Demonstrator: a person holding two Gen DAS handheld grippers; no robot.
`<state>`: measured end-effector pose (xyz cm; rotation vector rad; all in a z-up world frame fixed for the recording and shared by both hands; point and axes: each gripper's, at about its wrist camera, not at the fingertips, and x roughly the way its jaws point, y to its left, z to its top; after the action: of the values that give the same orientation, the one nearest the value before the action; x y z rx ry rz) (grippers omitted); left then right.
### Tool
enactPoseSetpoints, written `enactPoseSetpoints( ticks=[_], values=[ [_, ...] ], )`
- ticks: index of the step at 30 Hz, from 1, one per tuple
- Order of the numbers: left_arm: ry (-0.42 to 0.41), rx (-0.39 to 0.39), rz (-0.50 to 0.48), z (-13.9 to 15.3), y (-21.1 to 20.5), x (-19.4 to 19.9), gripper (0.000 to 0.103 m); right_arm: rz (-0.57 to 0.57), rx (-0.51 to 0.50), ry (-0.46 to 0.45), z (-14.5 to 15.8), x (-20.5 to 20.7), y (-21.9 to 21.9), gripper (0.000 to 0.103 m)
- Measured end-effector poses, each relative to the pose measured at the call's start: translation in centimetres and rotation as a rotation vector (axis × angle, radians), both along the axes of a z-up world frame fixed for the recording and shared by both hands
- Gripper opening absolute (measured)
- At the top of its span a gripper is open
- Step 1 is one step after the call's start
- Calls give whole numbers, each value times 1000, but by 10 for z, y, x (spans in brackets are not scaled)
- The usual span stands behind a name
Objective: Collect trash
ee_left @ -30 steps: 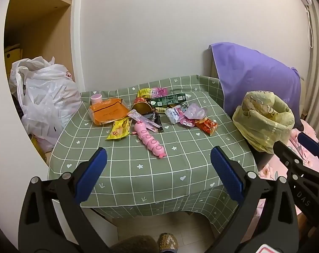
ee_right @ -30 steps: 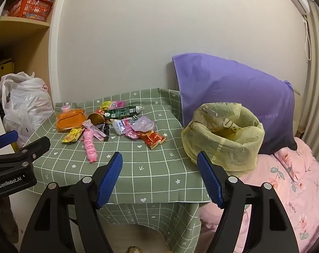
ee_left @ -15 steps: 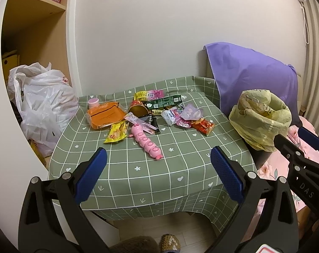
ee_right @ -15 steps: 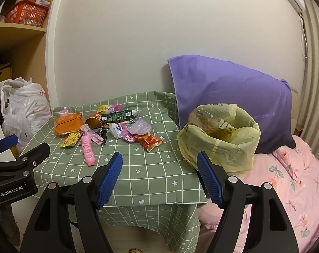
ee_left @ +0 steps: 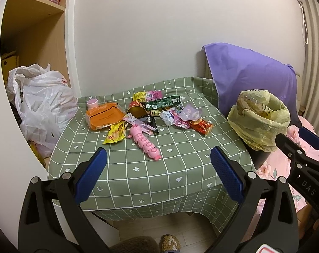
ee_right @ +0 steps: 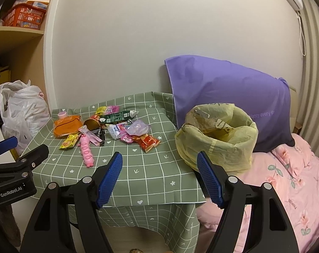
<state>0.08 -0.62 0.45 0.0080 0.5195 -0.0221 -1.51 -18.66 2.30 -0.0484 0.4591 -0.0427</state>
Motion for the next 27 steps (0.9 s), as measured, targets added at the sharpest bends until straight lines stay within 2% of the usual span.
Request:
enactPoseSetpoints(
  ticks=[27],
  values=[
    [-8,-5,-4,5,3,2,94,-8,3,-1,2,-1,-4,69]
  ],
)
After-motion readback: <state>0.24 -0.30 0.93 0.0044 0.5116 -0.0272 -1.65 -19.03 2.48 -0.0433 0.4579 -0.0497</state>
